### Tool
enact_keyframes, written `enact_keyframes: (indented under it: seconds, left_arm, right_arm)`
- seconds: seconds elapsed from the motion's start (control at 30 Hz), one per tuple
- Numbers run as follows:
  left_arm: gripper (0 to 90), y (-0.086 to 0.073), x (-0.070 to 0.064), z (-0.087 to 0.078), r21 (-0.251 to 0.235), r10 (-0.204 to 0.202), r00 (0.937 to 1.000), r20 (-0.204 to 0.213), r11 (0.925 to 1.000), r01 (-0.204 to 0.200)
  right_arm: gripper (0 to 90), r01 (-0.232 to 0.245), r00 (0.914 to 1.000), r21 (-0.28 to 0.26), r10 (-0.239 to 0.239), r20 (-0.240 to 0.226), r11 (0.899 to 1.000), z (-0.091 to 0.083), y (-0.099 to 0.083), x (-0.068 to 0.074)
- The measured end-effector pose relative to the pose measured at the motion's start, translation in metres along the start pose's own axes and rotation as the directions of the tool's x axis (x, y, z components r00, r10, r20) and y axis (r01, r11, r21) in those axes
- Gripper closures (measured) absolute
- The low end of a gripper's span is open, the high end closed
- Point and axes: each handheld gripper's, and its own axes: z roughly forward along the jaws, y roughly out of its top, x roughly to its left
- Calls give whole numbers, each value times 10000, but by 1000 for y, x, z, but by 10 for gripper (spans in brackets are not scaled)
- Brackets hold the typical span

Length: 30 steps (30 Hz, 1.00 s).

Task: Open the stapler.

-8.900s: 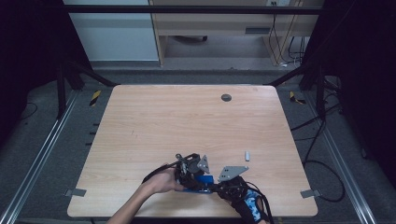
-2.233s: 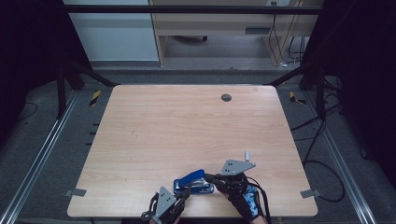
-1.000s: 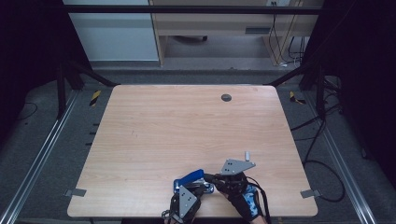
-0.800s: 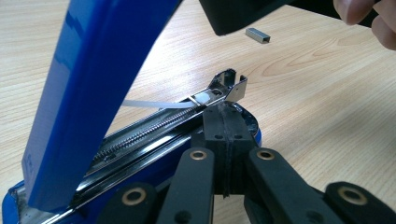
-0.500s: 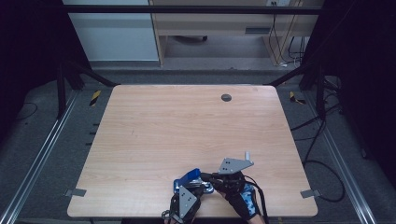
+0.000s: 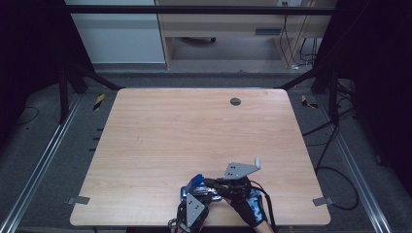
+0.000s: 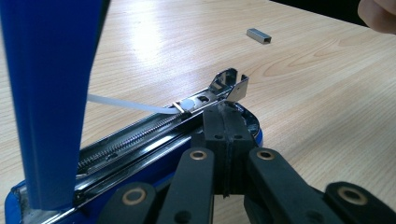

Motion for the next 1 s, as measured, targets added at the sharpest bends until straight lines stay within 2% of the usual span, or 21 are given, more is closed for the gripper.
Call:
enact_keyframes:
  seconds: [1.0]
  left_arm:
    - [899, 0, 0, 0, -20, 45, 10000, -85, 10000, -45]
  right_arm:
    - [900, 263, 9970, -233, -279, -728, 9994, 27, 22, 10]
